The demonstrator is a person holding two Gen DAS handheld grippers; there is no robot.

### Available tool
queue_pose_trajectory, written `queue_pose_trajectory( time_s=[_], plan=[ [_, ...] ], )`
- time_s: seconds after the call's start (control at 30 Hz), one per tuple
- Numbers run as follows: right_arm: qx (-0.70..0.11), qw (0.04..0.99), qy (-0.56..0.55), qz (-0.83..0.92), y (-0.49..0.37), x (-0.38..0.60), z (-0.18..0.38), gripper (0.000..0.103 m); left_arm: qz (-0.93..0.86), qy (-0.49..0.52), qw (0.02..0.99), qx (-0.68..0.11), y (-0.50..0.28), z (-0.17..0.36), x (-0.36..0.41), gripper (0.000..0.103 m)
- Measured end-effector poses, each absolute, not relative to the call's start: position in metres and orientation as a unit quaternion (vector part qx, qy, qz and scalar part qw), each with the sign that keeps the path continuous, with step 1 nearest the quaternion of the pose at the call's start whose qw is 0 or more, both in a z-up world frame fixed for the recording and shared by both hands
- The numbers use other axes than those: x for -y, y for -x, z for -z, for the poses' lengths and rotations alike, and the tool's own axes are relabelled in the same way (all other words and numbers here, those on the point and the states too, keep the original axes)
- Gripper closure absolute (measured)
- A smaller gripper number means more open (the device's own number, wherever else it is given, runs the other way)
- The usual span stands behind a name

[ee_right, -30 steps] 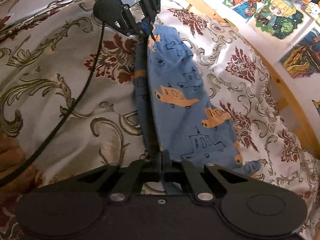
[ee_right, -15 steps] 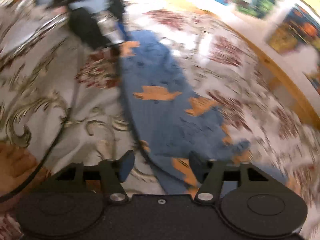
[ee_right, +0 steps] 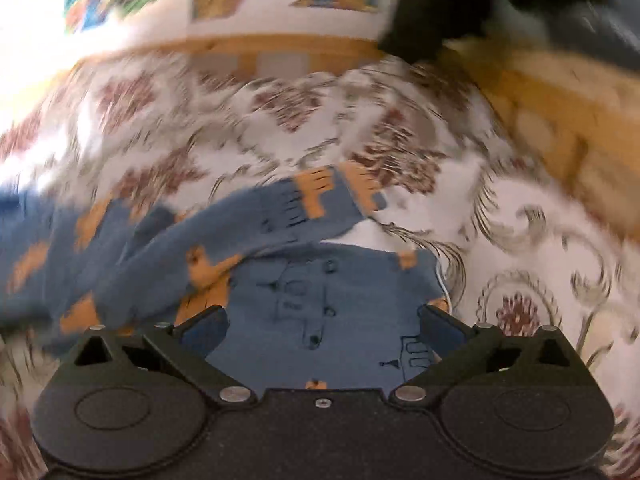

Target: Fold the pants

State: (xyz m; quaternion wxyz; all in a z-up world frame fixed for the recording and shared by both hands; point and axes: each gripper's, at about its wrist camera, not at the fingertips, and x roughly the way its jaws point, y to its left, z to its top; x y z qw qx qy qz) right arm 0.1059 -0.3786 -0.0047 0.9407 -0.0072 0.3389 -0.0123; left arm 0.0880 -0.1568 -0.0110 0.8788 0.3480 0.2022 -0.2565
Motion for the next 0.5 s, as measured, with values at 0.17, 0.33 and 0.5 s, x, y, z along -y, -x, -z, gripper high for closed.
queue_pose_trajectory(
  time_s=[0.17,0.33,0.5],
  plan=[
    [-0.315,0.945,-0.084,-0.015,-0.121,0.405,0.006,0.001,0.275,-0.472,0.825,-0.146,-0.067,0.043,0.211,0.000],
    [-0.300,0.939,-0.153,-0.066,-0.144,0.412,0.009,0.001,0.291,-0.483,0.809,-0.163,-0.073,0.052,0.221,0.008],
    [-0.299,0.932,-0.181,-0.094,-0.161,0.412,0.015,0.003,0.311,-0.475,0.801,-0.191,-0.083,0.054,0.219,0.037]
  ],
)
